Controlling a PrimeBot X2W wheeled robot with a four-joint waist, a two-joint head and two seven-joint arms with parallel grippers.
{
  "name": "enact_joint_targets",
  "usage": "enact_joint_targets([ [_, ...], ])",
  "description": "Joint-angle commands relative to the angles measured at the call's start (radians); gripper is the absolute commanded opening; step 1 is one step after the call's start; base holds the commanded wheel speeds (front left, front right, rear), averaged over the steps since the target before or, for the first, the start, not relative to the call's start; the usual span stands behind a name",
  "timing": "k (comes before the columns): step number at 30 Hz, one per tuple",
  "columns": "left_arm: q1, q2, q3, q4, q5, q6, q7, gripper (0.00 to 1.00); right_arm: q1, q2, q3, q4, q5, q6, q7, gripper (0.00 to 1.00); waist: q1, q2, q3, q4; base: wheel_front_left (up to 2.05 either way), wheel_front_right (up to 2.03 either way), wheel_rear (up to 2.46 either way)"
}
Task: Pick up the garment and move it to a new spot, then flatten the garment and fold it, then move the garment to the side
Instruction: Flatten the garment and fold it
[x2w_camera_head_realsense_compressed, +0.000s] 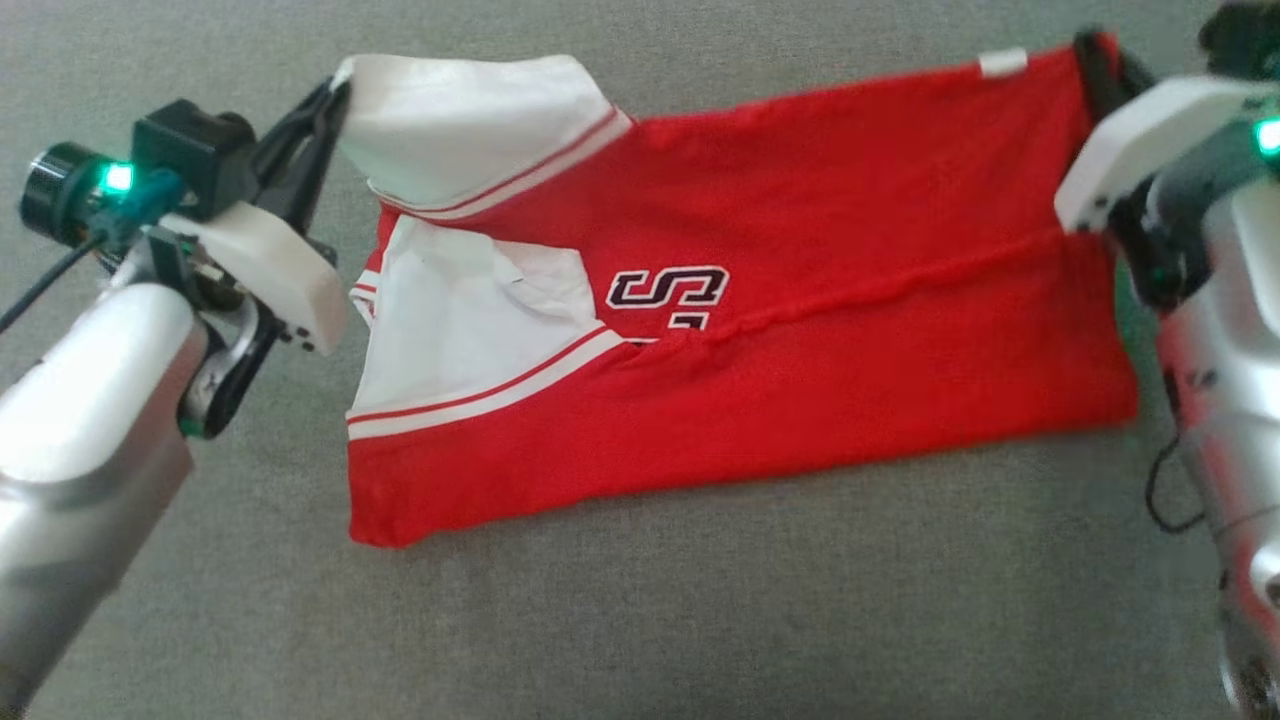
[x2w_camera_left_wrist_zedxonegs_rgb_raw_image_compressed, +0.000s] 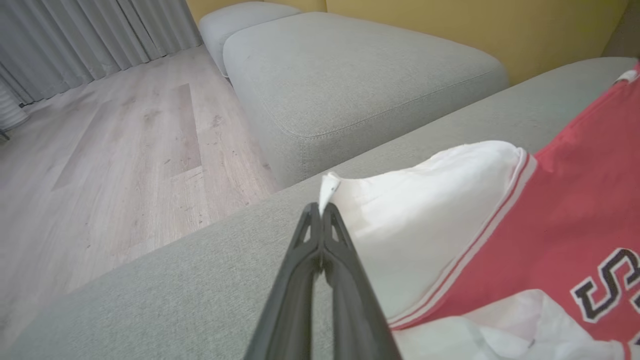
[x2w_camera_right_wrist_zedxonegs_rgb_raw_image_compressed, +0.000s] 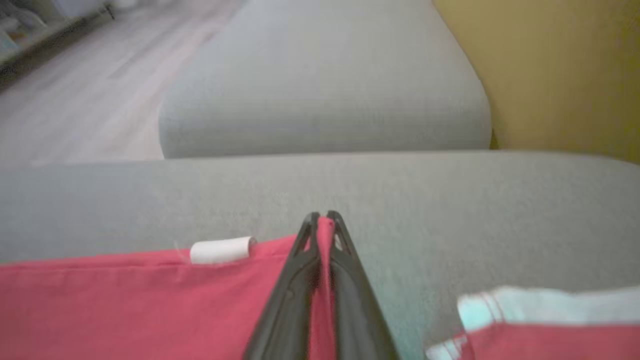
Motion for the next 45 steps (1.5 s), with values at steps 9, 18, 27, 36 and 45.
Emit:
enact_joint_targets([
  [9, -0.177, 0.003, 0.065, 0.135, 0.046, -0.001, -0.102, 0.00, -0.126, -0.027, 0.083, -0.064, 0.140, -0.001, -0.093, 0.00, 0.0000, 0.0000, 0.024, -0.012, 0.00, 0.00, 0.00],
  [18, -0.278, -0.084, 0.057, 0.348, 0.074, -0.046, -0.220, 0.00, -0.192, -0.017, 0.136, 0.023, 0.196, -0.001, -0.150, 0.00, 0.0000, 0.0000, 0.035, 0.001, 0.00, 0.00, 0.00],
  [27, -0.230, -0.111, 0.009, 0.416, 0.086, -0.111, -0.253, 0.00, -0.135, -0.081, 0.253, 0.049, 0.286, -0.001, -0.122, 0.00, 0.0000, 0.0000, -0.009, 0.035, 0.00, 0.00, 0.00],
  [36, -0.035, -0.045, -0.103, 0.170, 0.011, -0.168, -0.103, 0.00, 0.000, -0.258, 0.448, -0.005, 0.387, -0.001, -0.031, 0.00, 0.0000, 0.0000, -0.075, 0.080, 0.00, 0.00, 0.00],
  [45, 0.091, 0.111, -0.178, -0.182, -0.078, -0.163, 0.142, 0.00, 0.060, -0.428, 0.662, -0.082, 0.410, -0.001, 0.058, 0.00, 0.0000, 0.0000, -0.092, 0.101, 0.00, 0.00, 0.00],
])
